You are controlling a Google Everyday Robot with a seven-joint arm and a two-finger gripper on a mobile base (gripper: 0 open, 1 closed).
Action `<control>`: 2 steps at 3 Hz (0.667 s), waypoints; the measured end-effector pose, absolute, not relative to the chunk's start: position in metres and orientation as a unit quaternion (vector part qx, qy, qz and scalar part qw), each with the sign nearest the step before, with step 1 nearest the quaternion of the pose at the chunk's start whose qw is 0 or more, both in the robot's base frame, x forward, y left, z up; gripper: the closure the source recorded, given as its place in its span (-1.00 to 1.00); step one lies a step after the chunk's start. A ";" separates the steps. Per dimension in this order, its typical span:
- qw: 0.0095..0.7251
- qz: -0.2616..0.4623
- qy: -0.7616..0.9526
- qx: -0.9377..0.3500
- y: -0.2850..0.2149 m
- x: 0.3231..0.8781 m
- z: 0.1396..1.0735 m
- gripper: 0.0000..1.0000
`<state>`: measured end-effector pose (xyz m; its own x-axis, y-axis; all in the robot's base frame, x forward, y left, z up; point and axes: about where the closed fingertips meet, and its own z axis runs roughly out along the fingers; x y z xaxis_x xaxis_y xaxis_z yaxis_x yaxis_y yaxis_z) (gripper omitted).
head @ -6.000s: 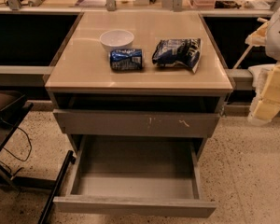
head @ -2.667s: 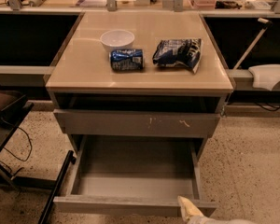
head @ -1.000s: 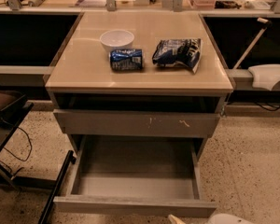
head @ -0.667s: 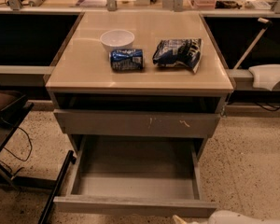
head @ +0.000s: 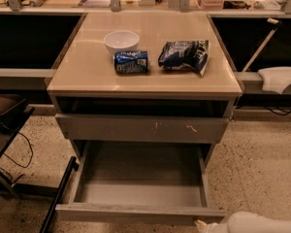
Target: Close middle drawer
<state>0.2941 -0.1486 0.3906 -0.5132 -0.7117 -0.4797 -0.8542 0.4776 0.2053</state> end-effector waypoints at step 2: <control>0.150 0.187 0.864 -0.442 -0.165 0.338 0.384 -1.00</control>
Offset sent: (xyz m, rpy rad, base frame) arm 0.1082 -0.0148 -0.0176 -0.1395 0.0551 -0.0858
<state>0.3381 -0.1645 0.3843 -0.5639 -0.7084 -0.4245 -0.8205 0.5390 0.1905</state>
